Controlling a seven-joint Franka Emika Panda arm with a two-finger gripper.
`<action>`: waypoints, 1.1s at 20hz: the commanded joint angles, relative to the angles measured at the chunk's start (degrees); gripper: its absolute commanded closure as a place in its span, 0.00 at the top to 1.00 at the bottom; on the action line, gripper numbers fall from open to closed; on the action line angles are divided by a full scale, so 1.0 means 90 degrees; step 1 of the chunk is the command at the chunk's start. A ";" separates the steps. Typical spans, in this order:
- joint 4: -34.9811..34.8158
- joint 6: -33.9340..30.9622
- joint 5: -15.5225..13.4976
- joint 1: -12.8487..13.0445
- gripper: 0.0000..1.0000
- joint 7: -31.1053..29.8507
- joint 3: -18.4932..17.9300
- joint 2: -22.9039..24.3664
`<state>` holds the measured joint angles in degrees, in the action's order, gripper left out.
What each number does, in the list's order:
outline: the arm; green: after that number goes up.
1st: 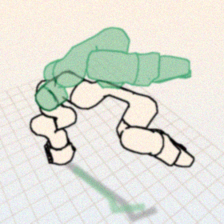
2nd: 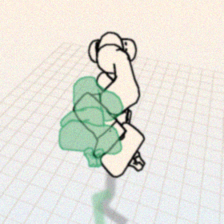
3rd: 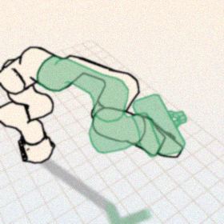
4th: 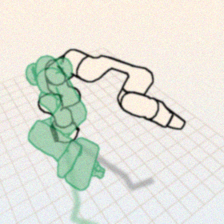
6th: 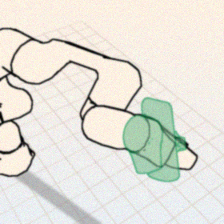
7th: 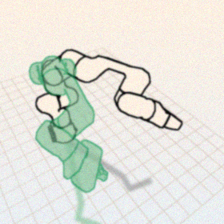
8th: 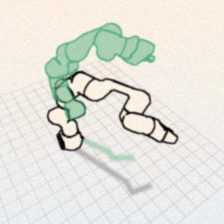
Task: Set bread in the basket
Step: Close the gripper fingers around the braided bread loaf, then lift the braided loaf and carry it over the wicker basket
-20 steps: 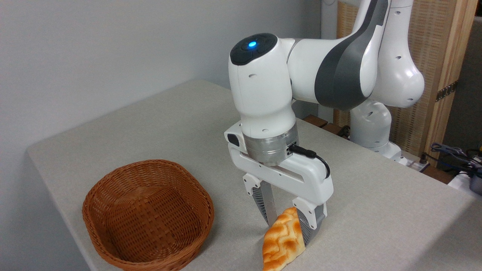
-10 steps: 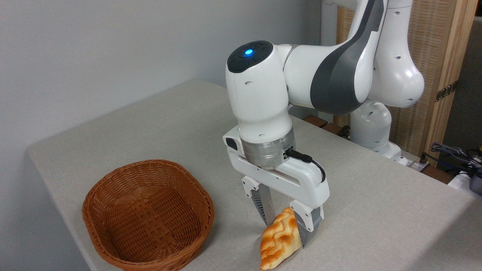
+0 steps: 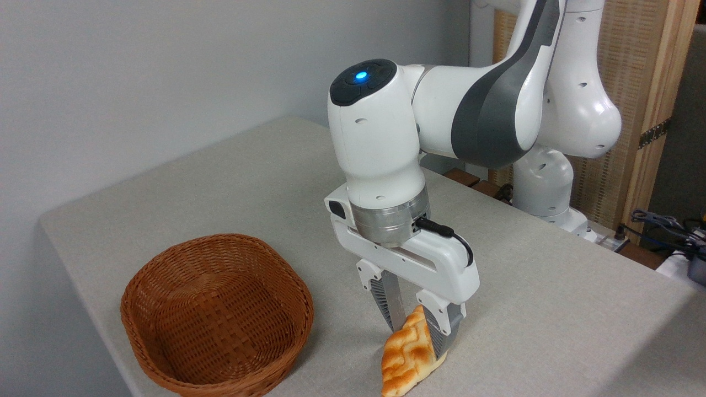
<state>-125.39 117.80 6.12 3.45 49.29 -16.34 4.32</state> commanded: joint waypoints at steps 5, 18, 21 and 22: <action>-0.0101 0.0134 0.0033 0.0046 0.36 0.0040 -0.0030 0.0038; 0.0464 -0.0314 -0.0181 -0.0032 0.35 0.0421 -0.0040 0.0526; 0.0942 -0.0335 -0.0678 0.0017 0.36 0.0421 -0.0001 0.0516; 0.1098 -0.0335 -0.0864 0.0027 0.36 0.0412 0.0057 0.0478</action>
<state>-120.17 116.59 2.75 3.19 51.84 -16.44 9.18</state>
